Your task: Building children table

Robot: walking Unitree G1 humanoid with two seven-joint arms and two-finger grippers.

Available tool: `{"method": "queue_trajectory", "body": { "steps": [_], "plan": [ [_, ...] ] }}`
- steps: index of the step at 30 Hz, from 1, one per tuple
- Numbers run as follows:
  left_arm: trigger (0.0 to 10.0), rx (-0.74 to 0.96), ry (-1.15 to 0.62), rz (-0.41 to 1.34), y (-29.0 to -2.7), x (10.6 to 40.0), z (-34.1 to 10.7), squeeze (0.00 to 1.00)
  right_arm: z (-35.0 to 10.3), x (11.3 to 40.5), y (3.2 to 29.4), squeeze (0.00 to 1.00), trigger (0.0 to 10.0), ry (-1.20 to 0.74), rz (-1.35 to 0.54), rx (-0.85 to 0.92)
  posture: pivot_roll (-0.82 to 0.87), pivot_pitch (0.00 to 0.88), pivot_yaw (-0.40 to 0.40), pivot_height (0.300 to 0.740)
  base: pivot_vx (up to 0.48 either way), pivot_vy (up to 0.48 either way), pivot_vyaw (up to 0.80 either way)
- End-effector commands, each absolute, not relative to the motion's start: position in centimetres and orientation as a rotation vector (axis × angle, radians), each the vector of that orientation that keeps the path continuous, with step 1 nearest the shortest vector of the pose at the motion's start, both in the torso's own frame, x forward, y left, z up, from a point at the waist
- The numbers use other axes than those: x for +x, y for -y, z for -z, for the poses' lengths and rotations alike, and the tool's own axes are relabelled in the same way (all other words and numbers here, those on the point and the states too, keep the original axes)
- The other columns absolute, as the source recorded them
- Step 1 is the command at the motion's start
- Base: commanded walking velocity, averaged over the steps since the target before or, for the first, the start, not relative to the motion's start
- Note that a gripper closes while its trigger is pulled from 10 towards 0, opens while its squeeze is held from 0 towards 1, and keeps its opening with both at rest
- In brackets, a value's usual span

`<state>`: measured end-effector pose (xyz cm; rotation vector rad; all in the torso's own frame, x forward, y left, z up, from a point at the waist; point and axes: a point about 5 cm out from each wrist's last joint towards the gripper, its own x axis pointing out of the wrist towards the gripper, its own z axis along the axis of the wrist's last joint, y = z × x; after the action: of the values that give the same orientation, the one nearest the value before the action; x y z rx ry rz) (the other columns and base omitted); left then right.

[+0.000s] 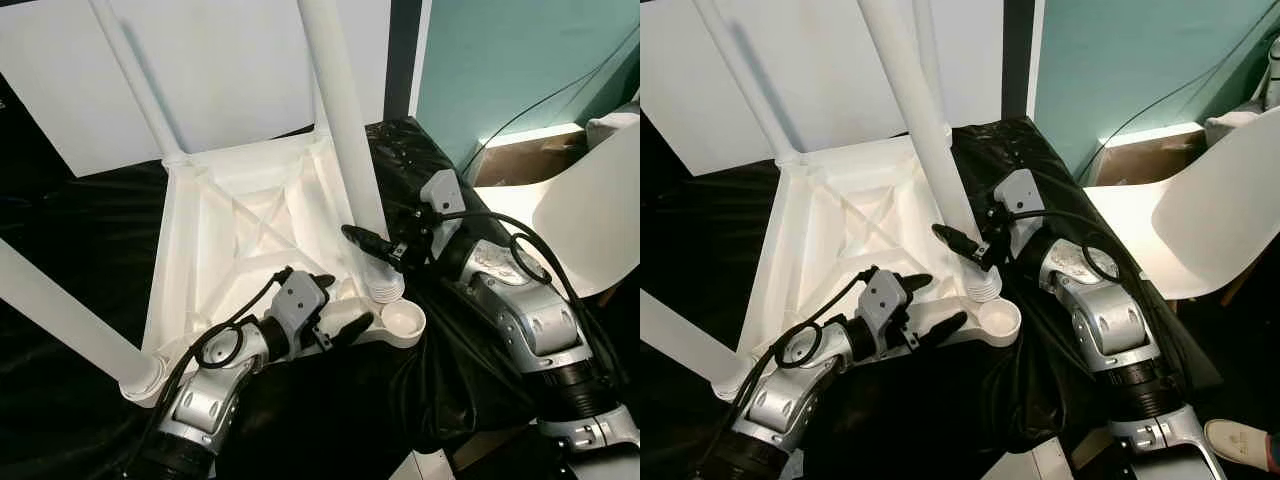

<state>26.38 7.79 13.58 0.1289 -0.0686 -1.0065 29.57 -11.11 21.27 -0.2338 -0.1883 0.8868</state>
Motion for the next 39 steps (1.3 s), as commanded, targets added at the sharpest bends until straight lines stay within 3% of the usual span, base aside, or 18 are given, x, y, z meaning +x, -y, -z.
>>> {"method": "queue_trajectory", "body": {
  "steps": [1,15,26,39],
  "plan": [
    [10.0,0.082,0.107,0.784,-8.8,27.1,-14.2,0.00,-21.0,29.0,10.8,0.00,10.0,0.176,-0.931,-0.226,-0.08,0.000,0.075,0.740,0.000,0.000,0.00],
    [10.0,0.050,0.081,0.727,-10.1,26.9,-13.4,0.00,-19.4,26.4,13.6,0.00,10.0,0.091,-0.977,-0.278,-0.10,0.000,0.091,0.740,0.000,0.000,0.00],
    [10.0,0.083,-0.028,0.886,-9.9,25.8,-12.1,0.00,-18.2,26.8,12.5,0.00,10.0,0.093,-1.045,-0.360,-0.09,0.000,0.097,0.740,0.000,0.000,0.00],
    [10.0,0.109,-0.041,0.881,-10.3,25.6,-11.7,0.00,-17.3,25.7,13.2,0.00,10.0,0.133,-1.077,-0.330,-0.09,0.000,0.107,0.740,0.000,0.000,0.00]
  ]
}}
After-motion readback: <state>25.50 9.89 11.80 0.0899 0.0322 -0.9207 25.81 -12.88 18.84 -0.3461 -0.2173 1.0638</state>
